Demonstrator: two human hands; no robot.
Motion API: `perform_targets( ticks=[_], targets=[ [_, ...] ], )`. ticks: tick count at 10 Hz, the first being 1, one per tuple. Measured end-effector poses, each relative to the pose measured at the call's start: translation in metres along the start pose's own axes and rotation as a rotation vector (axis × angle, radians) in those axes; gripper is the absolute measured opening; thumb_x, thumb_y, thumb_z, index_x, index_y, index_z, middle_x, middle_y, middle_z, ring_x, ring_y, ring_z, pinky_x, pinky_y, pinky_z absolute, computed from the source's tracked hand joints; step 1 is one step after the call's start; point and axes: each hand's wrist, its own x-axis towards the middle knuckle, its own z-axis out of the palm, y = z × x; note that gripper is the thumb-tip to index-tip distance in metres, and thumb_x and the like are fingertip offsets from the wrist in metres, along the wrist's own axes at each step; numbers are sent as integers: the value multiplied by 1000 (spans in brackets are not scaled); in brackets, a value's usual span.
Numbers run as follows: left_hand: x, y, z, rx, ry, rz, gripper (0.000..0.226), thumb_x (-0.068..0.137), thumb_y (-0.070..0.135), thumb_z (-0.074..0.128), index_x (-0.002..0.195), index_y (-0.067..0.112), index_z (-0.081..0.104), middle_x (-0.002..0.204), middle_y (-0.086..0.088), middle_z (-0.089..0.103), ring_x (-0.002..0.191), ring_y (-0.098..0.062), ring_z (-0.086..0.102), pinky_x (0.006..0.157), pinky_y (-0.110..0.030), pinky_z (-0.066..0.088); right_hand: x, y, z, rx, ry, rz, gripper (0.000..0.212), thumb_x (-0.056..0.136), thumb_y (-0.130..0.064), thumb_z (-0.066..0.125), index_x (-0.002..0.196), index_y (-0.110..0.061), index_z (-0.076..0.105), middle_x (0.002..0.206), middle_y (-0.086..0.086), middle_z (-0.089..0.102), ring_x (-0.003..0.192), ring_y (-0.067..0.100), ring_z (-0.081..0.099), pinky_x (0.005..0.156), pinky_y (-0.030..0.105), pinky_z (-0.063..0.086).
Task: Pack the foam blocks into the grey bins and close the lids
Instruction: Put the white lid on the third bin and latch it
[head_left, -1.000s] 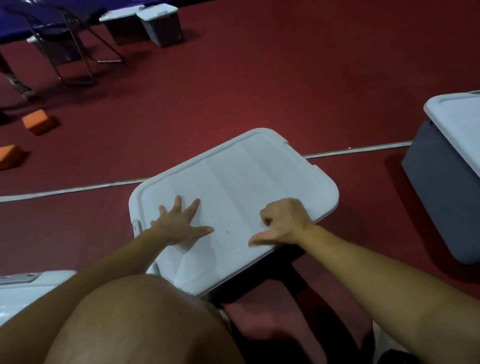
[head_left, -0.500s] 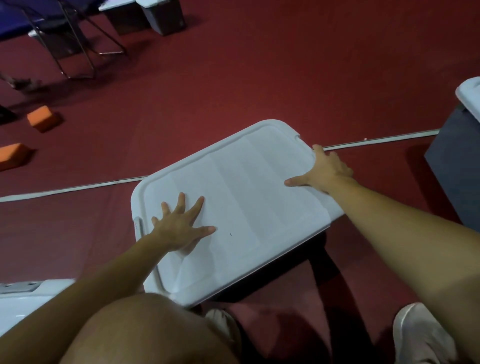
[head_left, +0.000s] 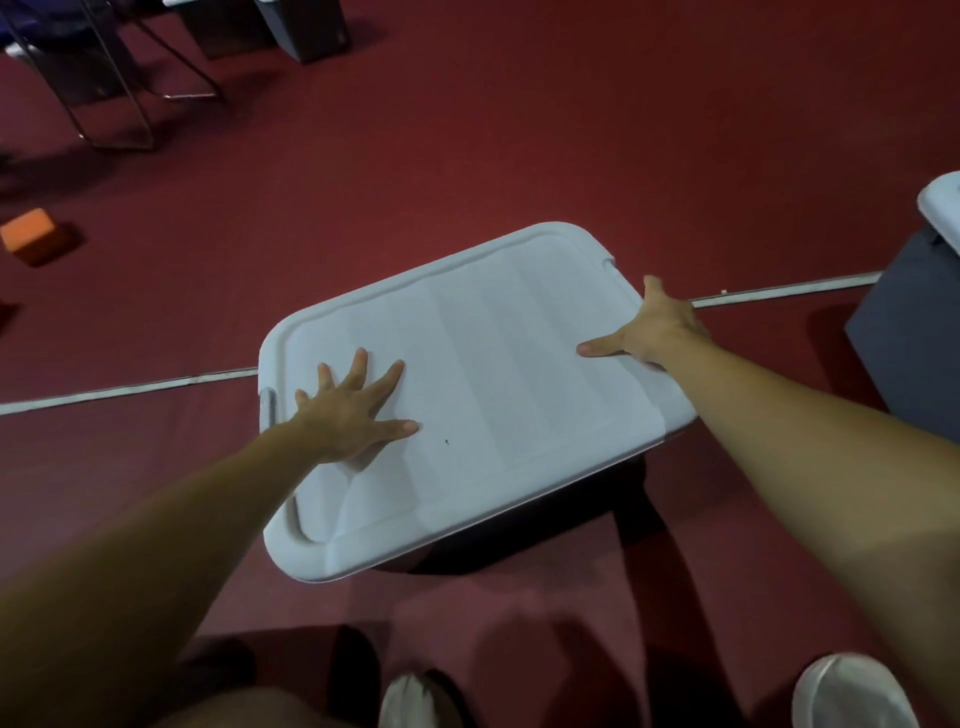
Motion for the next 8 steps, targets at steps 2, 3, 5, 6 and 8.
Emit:
perform_targets(
  ticks=[2, 3, 5, 6, 8],
  targets=[
    [49, 9, -22, 12, 13, 85, 96, 65, 93, 23, 145, 57, -16, 162, 7, -22, 147, -44, -13, 112, -73, 5, 42, -6, -11, -15, 42, 28, 139, 31, -70, 88, 147, -33, 24, 141, 17, 43, 129, 39, 43, 99, 49, 42],
    [63, 6, -19, 14, 123, 107, 96, 61, 100, 11, 144, 59, -16, 163, 8, -18, 149, -41, -11, 111, -74, 3, 56, -10, -13, -29, 148, -8, 137, 28, -73, 87, 144, -26, 33, 133, 13, 56, 125, 38, 47, 100, 45, 43],
    [61, 14, 2, 12, 302, 96, 82, 73, 93, -1, 145, 57, -17, 161, 8, -18, 149, -36, -15, 114, -69, -3, 66, 0, 4, -193, 384, -155, 106, 41, -76, 79, 134, -31, 55, 108, 8, 55, 105, 32, 48, 89, 41, 41],
    [62, 20, -7, 44, 206, 64, 82, 76, 91, 3, 145, 54, -21, 159, 7, -25, 149, -37, -18, 115, -66, -4, 56, -7, 11, -243, 366, -173, 94, 56, -69, 77, 140, -34, 50, 109, 6, 56, 103, 31, 48, 85, 41, 40],
    [21, 59, -82, -108, -79, 25, 84, 87, 74, 41, 153, 45, -2, 165, -2, -8, 150, -39, 1, 118, -61, 12, -3, -62, -33, -427, -132, -38, 96, 79, -63, 67, 154, -27, 20, 161, 6, 21, 138, 33, 33, 109, 44, 34]
  ],
)
